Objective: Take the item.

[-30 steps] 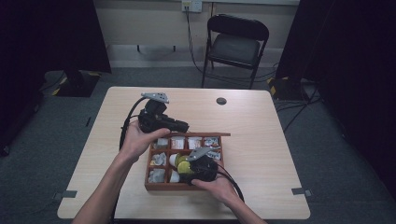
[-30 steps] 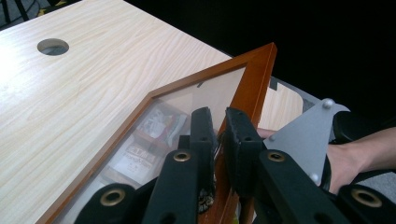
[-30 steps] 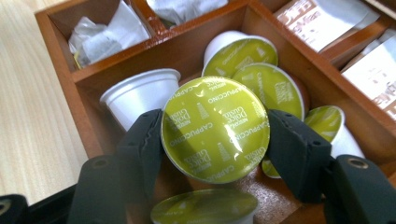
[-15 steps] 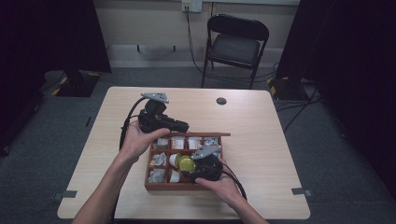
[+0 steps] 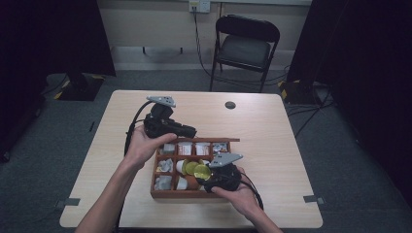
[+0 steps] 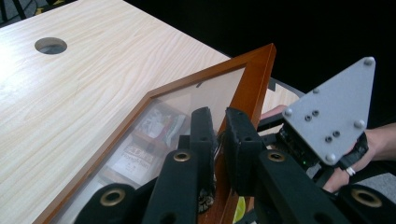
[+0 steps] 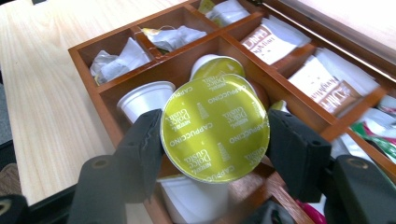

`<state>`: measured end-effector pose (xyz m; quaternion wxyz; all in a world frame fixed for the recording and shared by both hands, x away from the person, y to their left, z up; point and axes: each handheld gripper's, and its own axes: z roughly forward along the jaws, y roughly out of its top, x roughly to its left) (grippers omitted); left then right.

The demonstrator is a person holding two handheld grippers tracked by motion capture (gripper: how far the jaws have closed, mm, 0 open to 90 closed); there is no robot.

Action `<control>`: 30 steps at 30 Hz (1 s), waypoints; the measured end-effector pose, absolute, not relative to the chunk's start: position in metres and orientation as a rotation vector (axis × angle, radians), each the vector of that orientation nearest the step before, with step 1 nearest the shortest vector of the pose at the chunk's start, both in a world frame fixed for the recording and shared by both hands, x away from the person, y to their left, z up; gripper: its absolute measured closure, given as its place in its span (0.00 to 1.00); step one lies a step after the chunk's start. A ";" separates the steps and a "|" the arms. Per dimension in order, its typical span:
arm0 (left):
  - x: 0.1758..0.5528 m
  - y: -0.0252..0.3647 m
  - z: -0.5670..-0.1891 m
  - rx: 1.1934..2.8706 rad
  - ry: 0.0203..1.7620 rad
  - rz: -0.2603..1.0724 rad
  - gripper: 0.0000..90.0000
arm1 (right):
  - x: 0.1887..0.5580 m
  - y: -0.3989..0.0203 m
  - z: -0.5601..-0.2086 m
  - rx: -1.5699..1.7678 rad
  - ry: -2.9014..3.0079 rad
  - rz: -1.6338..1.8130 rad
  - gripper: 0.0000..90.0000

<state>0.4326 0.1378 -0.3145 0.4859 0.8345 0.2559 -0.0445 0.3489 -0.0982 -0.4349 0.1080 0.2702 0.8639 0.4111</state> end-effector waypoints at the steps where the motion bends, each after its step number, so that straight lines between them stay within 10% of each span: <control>1: 0.432 0.138 -0.314 2.031 0.623 -0.108 0.91 | 0.349 -0.100 -0.435 0.801 2.540 1.214 0.42; 30: 0.431 0.138 -0.315 2.034 0.615 -0.109 0.91 | 0.348 -0.159 -0.422 0.958 2.386 1.301 0.42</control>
